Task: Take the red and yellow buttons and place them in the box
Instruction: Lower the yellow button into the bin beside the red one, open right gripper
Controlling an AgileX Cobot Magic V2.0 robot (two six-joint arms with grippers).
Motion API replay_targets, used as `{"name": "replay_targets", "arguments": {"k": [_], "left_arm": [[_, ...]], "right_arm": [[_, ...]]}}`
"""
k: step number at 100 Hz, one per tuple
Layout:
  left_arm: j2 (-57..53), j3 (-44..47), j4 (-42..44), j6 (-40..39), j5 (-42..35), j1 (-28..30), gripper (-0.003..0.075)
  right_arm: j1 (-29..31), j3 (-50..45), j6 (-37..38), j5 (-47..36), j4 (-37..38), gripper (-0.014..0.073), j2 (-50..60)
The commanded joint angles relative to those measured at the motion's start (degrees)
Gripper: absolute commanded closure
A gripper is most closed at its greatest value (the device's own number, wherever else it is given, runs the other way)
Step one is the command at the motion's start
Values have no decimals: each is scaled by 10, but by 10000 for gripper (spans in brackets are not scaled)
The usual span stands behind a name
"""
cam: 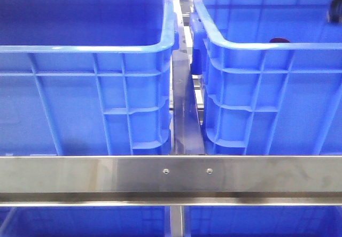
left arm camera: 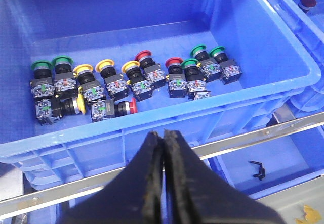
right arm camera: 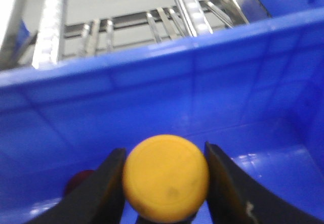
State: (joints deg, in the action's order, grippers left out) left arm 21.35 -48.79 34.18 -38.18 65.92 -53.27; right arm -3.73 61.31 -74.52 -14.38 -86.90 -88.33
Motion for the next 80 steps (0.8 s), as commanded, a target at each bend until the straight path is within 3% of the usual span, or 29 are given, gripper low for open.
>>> {"name": "replay_targets", "arguments": {"k": [1,36,80], "left_arm": [[6,-13,24,-1,-39,-4,739],[6,-13,25,-1,-39,-4,739],[6,-13,30,-1,-39,-4,739]], "right_arm": [[3,40,-8,-25,34,358,-18],[12,123,-8,-34,37,358,-128],[53,143,11,13,37,358,-154]]}}
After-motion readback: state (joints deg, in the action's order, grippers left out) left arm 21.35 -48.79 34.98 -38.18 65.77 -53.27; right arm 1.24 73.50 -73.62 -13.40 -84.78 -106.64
